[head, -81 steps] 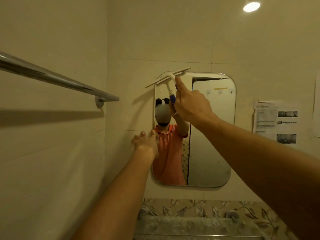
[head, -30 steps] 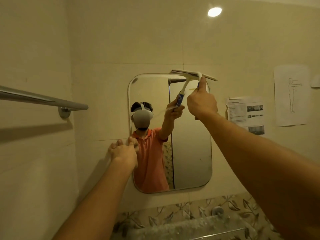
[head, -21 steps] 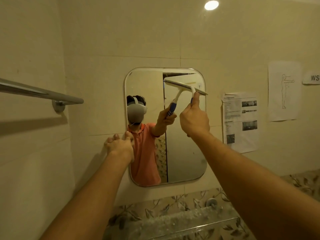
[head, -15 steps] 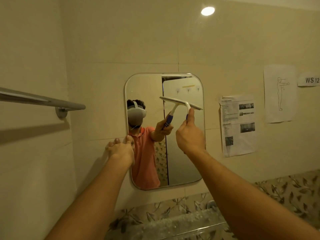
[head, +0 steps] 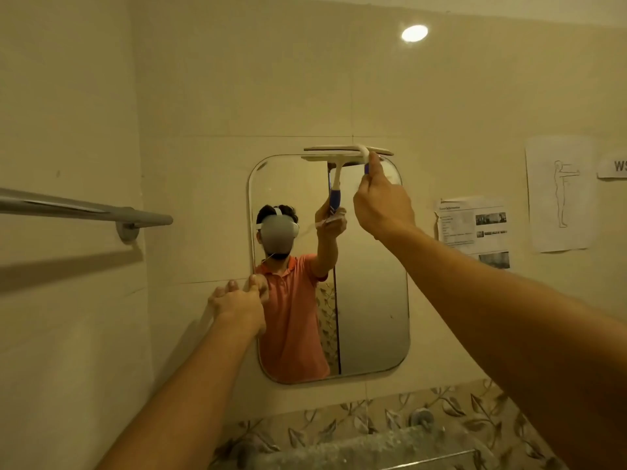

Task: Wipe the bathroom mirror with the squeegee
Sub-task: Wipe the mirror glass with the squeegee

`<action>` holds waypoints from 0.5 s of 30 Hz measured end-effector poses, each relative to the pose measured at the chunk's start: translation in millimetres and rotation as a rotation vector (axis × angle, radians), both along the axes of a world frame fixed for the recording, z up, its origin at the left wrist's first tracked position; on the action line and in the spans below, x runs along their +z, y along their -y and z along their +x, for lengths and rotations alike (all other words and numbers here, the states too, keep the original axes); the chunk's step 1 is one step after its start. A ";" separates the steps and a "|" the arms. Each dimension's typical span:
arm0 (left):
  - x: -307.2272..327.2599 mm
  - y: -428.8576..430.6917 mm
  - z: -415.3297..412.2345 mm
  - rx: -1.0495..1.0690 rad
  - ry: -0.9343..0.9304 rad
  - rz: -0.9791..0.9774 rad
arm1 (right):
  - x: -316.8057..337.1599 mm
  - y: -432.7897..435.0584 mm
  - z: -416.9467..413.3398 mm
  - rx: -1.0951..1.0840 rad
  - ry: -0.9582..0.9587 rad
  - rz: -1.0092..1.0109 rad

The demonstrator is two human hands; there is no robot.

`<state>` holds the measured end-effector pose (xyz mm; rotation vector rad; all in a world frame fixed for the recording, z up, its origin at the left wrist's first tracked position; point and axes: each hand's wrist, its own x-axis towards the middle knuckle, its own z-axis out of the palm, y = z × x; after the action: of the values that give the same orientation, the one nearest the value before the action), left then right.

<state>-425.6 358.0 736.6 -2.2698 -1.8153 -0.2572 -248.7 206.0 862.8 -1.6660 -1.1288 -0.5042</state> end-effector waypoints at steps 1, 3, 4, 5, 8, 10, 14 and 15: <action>-1.4 -1.1 0.5 0.001 -0.006 0.005 | 4.2 -4.6 0.2 -0.002 0.013 -0.012; -0.7 -1.4 1.7 -0.006 -0.007 0.011 | 9.3 -14.3 1.5 0.011 0.007 -0.040; 0.1 -1.3 1.9 -0.011 -0.004 0.013 | 9.0 -19.0 1.5 0.014 0.002 -0.048; 1.1 -0.5 2.0 -0.013 0.002 0.016 | 6.8 -23.6 0.8 0.011 0.001 -0.051; -1.8 -2.0 1.9 -0.012 0.022 0.020 | -6.7 -34.6 -0.3 -0.011 0.025 -0.044; -4.8 -6.0 2.0 -0.019 0.019 0.034 | -13.7 -39.0 2.6 -0.030 0.027 -0.031; -5.8 -9.1 0.7 -0.022 0.008 0.048 | -18.1 -44.9 2.2 -0.050 0.043 -0.017; -4.4 -8.7 1.0 -0.024 0.009 0.054 | -18.7 -46.4 1.8 -0.053 0.048 -0.014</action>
<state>-424.6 366.7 732.2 -2.2584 -1.7642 -0.3178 -246.9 252.4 844.0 -1.7072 -1.1277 -0.5740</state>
